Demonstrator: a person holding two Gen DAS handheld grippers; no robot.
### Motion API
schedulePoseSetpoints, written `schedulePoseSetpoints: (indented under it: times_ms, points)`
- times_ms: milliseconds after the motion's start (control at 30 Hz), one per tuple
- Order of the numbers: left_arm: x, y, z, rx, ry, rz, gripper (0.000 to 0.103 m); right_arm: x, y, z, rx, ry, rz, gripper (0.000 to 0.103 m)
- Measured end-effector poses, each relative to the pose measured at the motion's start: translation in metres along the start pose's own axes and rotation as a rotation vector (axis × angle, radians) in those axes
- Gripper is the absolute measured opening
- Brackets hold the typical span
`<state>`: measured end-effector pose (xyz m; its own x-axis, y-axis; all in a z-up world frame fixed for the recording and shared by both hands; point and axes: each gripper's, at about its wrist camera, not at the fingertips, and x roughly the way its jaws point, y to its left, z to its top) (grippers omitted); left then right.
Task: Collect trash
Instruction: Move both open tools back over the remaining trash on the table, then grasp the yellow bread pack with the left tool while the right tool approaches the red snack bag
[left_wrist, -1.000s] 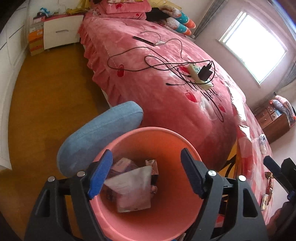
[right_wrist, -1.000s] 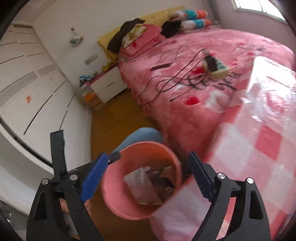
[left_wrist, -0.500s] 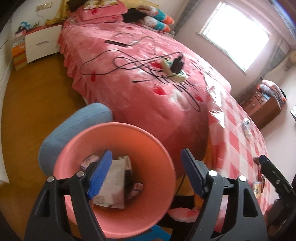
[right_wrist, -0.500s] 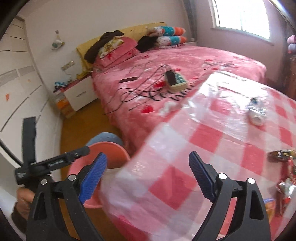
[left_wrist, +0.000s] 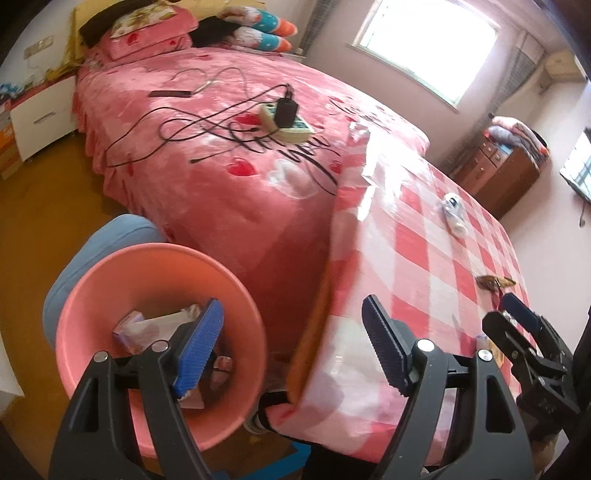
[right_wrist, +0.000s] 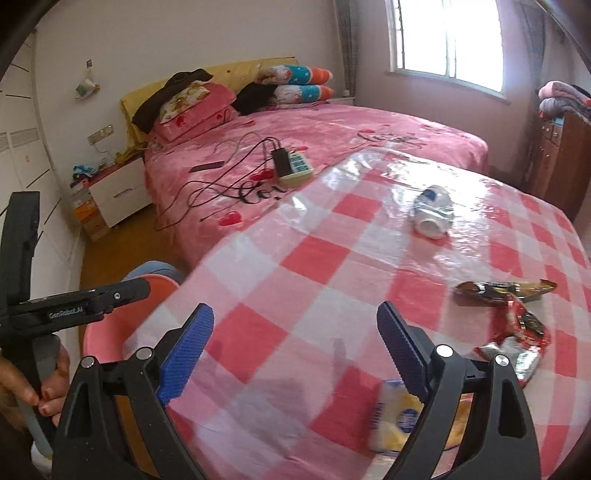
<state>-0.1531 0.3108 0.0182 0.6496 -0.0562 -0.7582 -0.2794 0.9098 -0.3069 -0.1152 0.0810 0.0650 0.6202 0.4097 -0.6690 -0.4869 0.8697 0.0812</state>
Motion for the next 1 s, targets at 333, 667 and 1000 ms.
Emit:
schedulePoseSetpoints:
  times_ms: [333,667,1000]
  points:
    - [0.005,-0.044,-0.01,0.084,0.023,-0.022,0.078,-0.012,-0.035,-0.006,0.04,-0.036,-0.065,0.089]
    - [0.008,-0.079,-0.018,0.152,0.04,-0.038,0.078,-0.018,-0.062,-0.012,0.069,-0.058,-0.111,0.089]
    - [0.013,-0.109,-0.028,0.22,0.062,-0.042,0.078,-0.025,-0.088,-0.015,0.098,-0.076,-0.152,0.089]
